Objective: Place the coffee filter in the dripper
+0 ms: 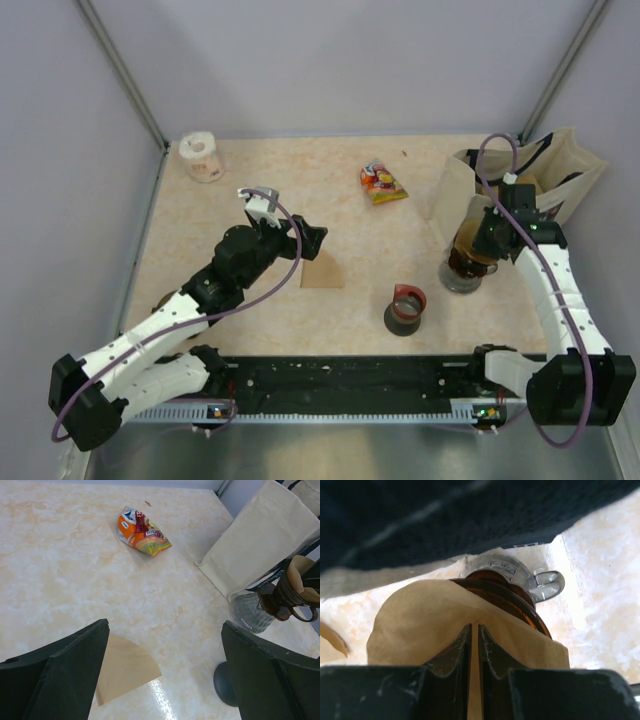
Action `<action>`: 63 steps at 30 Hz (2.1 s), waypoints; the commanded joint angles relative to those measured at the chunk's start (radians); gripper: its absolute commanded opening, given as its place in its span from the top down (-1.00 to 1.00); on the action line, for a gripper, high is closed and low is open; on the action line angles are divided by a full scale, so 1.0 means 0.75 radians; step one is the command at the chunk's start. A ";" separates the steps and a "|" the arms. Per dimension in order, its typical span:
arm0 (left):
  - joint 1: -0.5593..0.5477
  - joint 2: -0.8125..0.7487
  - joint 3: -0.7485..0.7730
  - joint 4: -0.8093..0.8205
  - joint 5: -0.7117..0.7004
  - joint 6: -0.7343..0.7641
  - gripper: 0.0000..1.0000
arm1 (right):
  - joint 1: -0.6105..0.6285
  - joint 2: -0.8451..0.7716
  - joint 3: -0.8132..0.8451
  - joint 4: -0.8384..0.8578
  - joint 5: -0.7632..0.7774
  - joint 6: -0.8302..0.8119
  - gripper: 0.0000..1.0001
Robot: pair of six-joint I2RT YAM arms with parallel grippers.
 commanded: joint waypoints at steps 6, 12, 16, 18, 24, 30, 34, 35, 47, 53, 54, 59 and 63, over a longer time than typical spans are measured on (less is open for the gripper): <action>0.008 0.002 0.011 0.021 -0.019 0.011 -0.98 | -0.017 0.035 -0.092 0.142 -0.027 0.025 0.83; 0.010 0.004 0.011 0.021 -0.015 0.013 -0.98 | -0.015 0.043 -0.131 0.181 -0.039 0.008 0.85; 0.010 0.006 0.009 0.021 -0.019 0.013 -0.98 | -0.017 0.045 -0.133 0.181 -0.019 0.016 0.91; 0.012 0.010 0.013 0.021 -0.023 0.015 -0.98 | -0.015 0.047 -0.141 0.177 0.006 0.029 0.92; 0.012 0.025 0.018 0.015 -0.029 0.019 -0.98 | -0.013 0.041 -0.161 0.179 0.036 0.029 0.97; 0.014 0.031 0.020 0.011 -0.029 0.019 -0.98 | 0.069 0.080 -0.135 0.177 0.073 0.035 0.99; 0.012 0.023 0.020 0.007 -0.037 0.021 -0.98 | 0.083 0.096 -0.114 0.151 0.122 0.049 0.98; 0.014 0.023 0.018 0.007 -0.039 0.021 -0.98 | 0.085 0.096 -0.116 0.145 0.134 0.053 0.97; 0.014 0.023 0.018 0.003 -0.039 0.025 -0.98 | 0.085 0.127 -0.106 0.110 0.077 0.014 0.89; 0.012 0.025 0.020 0.001 -0.039 0.027 -0.98 | 0.085 0.123 -0.069 0.100 0.059 0.014 0.77; 0.014 0.023 0.020 0.001 -0.041 0.027 -0.98 | 0.085 0.125 -0.067 0.098 0.061 0.014 0.70; 0.012 0.021 0.022 0.001 -0.041 0.031 -0.98 | 0.085 0.125 -0.061 0.096 0.061 0.016 0.53; 0.016 0.023 0.022 -0.001 -0.043 0.034 -0.98 | 0.085 0.127 -0.055 0.091 0.055 0.018 0.46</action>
